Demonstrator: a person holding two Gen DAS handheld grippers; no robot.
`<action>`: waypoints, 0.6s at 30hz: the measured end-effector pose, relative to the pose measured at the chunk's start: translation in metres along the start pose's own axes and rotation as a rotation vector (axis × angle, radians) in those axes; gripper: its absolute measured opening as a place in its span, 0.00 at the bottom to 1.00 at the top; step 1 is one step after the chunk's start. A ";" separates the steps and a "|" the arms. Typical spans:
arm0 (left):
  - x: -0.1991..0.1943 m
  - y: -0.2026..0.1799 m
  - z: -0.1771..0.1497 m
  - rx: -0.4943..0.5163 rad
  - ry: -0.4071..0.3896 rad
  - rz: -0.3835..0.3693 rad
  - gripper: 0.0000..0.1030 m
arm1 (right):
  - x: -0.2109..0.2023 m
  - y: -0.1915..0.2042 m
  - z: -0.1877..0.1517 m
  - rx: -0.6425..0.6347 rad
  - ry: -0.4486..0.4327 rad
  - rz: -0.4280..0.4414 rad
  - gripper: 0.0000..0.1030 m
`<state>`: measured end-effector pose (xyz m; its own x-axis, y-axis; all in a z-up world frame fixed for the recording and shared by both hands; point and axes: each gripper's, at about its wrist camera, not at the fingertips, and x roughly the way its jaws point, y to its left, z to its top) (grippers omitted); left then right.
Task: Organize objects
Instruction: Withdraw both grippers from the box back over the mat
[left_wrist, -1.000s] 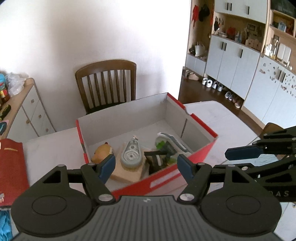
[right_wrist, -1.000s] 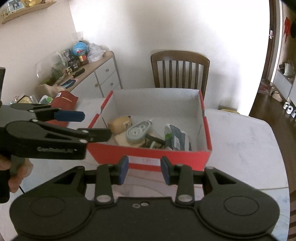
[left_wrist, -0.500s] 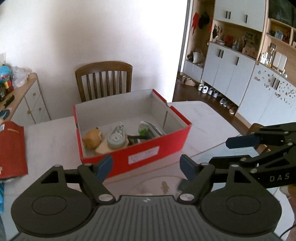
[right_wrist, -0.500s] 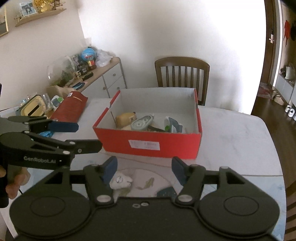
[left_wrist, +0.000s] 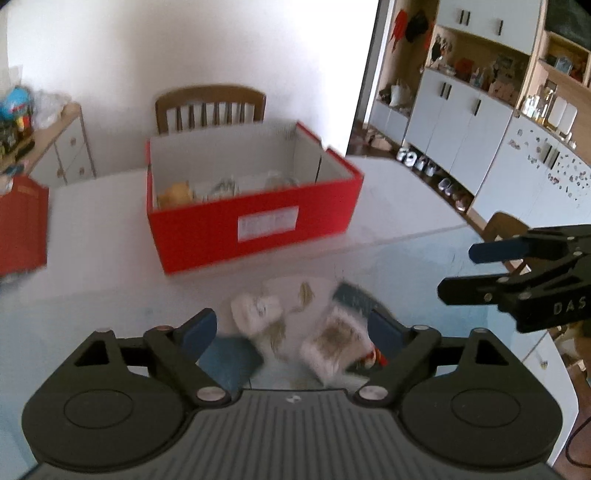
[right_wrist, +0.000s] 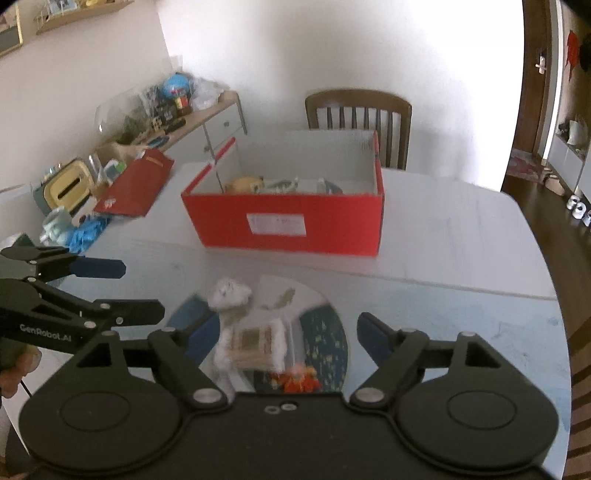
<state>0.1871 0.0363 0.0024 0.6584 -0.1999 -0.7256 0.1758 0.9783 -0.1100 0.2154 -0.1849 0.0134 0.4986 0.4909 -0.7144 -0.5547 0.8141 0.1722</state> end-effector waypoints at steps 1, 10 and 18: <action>0.002 0.000 -0.007 -0.005 0.015 -0.004 0.87 | 0.001 0.000 -0.004 -0.001 0.008 -0.001 0.81; 0.013 -0.015 -0.057 0.019 0.060 -0.044 1.00 | 0.015 -0.003 -0.046 -0.014 0.085 -0.019 0.83; 0.027 -0.028 -0.093 0.052 0.095 -0.061 1.00 | 0.033 -0.001 -0.072 -0.046 0.157 -0.036 0.82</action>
<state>0.1318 0.0085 -0.0770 0.5735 -0.2500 -0.7801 0.2523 0.9599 -0.1222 0.1841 -0.1915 -0.0591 0.4106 0.4043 -0.8173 -0.5699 0.8135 0.1161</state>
